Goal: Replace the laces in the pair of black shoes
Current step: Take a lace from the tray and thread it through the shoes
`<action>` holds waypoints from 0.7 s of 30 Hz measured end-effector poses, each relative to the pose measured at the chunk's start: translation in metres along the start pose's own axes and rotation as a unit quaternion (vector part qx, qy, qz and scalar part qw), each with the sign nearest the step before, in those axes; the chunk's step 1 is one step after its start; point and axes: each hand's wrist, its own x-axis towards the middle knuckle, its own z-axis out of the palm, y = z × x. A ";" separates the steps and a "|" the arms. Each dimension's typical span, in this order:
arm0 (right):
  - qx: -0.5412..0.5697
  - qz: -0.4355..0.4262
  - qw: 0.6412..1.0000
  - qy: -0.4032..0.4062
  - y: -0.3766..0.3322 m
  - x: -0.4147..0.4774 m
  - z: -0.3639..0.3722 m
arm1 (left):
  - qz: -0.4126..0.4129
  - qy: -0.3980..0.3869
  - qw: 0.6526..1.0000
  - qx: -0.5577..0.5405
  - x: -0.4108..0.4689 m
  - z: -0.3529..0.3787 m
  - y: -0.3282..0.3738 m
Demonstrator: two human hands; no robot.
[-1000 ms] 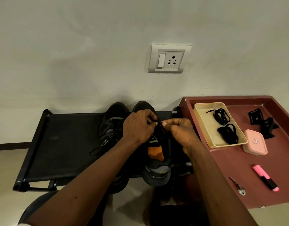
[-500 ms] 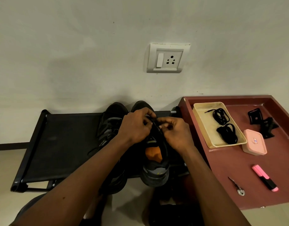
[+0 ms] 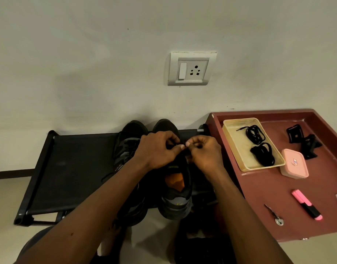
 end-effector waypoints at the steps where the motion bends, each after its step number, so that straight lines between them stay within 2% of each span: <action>1: 0.059 0.027 0.998 0.000 0.000 -0.001 -0.002 | 0.002 0.002 1.000 0.004 -0.001 0.000 0.000; 3: 0.130 0.050 0.990 0.024 0.000 -0.002 -0.008 | 0.005 0.007 1.000 0.013 -0.002 -0.001 0.000; 8: 0.224 0.029 0.962 0.152 -0.001 -0.001 -0.027 | 0.016 0.010 1.000 0.025 -0.006 -0.006 -0.001; 11: 0.396 0.011 0.899 0.186 -0.007 0.000 -0.041 | 0.020 0.009 0.999 0.025 -0.008 -0.007 -0.001; 13: 0.490 0.001 0.857 0.161 -0.011 -0.001 -0.047 | 0.021 0.015 0.999 0.030 -0.008 -0.007 -0.001; 14: 0.507 0.002 0.850 0.141 -0.013 -0.001 -0.047 | 0.021 0.017 0.999 0.031 -0.008 -0.006 -0.001; 15: 0.499 0.004 0.858 0.122 -0.013 -0.002 -0.046 | 0.021 0.019 0.999 0.032 -0.008 -0.006 0.000; 17: 0.396 0.004 0.914 0.093 -0.011 -0.001 -0.040 | 0.025 0.018 0.999 0.033 -0.008 -0.006 0.000; 19: 0.193 -0.029 0.979 0.059 -0.006 0.000 -0.031 | 0.038 0.026 0.998 0.039 -0.010 -0.005 0.000; 21: 0.005 -0.072 0.997 -0.006 0.000 0.001 -0.022 | 0.055 0.053 0.996 0.046 -0.013 -0.002 -0.001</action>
